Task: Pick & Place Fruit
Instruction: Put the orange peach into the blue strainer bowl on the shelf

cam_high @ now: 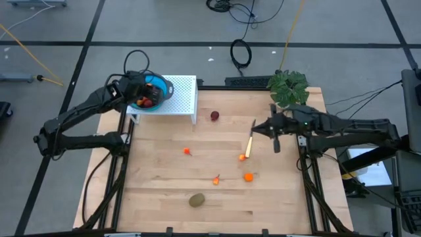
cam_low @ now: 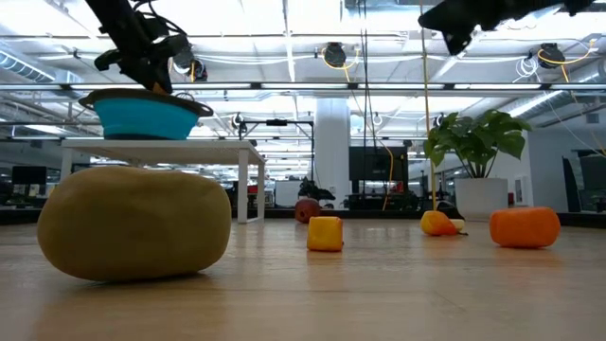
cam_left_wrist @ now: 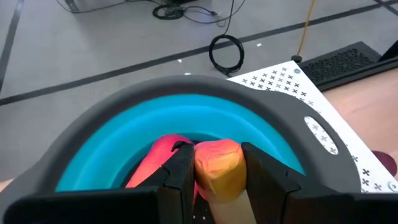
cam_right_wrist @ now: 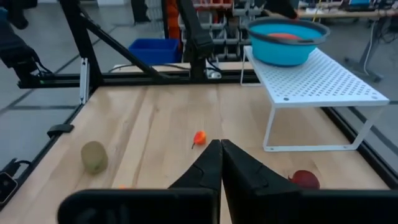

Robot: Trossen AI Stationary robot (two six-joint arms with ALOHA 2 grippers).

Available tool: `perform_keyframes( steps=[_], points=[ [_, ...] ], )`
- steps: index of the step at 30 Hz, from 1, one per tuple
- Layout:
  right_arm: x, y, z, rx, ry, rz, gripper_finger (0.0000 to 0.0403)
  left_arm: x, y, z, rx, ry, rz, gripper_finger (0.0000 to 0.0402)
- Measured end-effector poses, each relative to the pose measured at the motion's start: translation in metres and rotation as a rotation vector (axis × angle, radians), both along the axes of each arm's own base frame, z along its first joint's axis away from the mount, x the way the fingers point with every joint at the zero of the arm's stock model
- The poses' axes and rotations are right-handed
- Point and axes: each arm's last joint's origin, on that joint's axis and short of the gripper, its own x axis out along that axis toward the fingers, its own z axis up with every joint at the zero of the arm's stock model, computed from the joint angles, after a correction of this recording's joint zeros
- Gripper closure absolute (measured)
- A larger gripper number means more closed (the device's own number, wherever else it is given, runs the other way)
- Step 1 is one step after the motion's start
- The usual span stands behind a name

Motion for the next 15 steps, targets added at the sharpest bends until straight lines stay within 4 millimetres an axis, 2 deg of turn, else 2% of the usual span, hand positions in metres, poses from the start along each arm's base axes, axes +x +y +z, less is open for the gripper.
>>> perform_keyframes(
  steps=[8,15],
  points=[
    [-0.029,0.002,-0.016,-0.004,-0.056,-0.002,0.0403,0.000,0.000,0.000,-0.016,-0.032,0.024,0.0293],
    [-0.044,0.001,-0.028,0.018,-0.090,-0.066,0.0403,-0.001,-0.002,-0.003,-0.055,-0.022,0.001,0.0293]
  ],
)
